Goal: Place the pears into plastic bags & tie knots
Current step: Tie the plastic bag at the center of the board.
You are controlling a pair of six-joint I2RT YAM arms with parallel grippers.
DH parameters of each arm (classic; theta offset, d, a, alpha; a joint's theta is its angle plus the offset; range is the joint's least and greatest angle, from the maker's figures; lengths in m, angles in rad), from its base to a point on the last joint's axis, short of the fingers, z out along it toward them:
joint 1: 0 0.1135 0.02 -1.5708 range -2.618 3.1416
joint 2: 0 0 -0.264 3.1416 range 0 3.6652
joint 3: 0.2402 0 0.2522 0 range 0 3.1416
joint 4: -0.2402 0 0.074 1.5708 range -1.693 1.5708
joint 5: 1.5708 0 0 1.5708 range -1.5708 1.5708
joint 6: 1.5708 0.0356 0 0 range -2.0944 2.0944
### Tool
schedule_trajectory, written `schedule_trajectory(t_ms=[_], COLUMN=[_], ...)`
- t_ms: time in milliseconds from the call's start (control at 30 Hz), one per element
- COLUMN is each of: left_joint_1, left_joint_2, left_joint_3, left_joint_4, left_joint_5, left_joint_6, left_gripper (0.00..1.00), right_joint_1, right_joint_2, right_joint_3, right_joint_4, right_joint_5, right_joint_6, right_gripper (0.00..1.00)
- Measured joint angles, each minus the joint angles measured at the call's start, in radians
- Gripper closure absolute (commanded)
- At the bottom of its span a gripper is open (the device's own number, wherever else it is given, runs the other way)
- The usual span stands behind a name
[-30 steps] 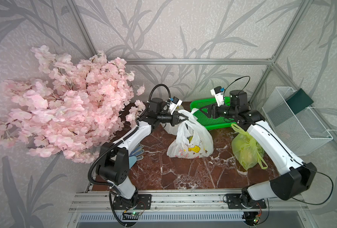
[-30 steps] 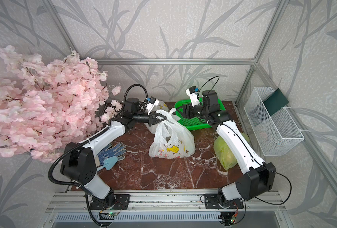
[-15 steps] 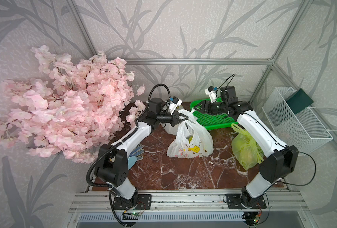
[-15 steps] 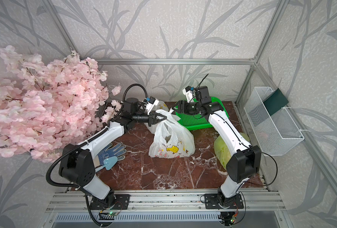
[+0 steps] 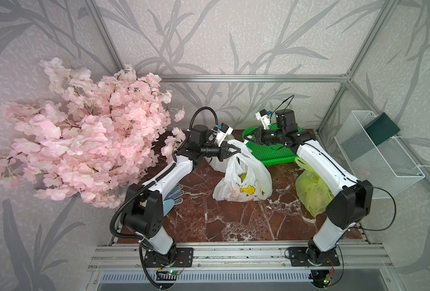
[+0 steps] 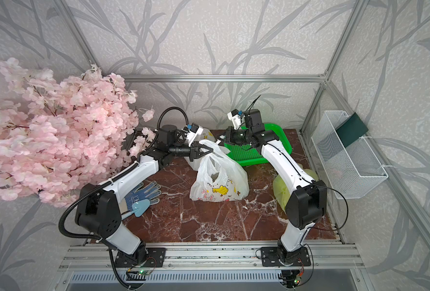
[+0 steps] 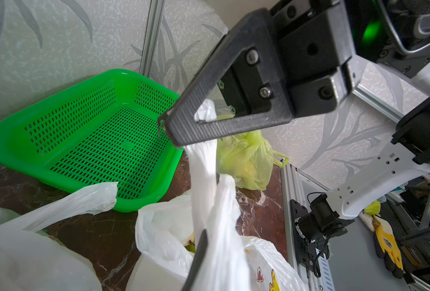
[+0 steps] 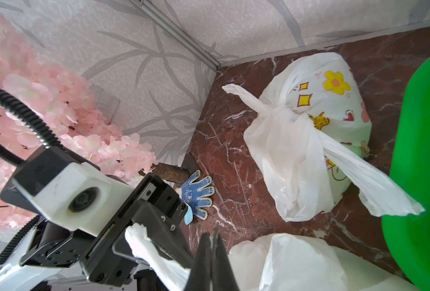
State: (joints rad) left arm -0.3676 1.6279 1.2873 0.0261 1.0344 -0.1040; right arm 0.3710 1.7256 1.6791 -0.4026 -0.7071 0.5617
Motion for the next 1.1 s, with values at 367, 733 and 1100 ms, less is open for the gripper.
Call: schedule_trajectory(t_ms=[367, 733, 1100], left_joint_1=[0.0, -0.003, -0.035], left_joint_2=[-0.02, 0.01, 0.016], left_joint_3=[-0.049, -0.005, 0.037], left_joint_4=[0.007, -0.042, -0.16], left_joint_5=[-0.02, -0.06, 0.01], left_joint_6=[-0.039, -0.074, -0.1], left_gripper=[0.85, 1.0, 1.0], right_joint_1=[0.003, 0.036, 0.241], right_joint_2=[-0.055, -0.163, -0.368], right_joint_3=[-0.035, -0.108, -0.573], right_joint_4=[0.08, 0.043, 0.181], right_joint_5=[-0.013, -0.026, 0.115], right_joint_6=[0.014, -0.094, -0.247], right_gripper=[1.0, 1.0, 1.0])
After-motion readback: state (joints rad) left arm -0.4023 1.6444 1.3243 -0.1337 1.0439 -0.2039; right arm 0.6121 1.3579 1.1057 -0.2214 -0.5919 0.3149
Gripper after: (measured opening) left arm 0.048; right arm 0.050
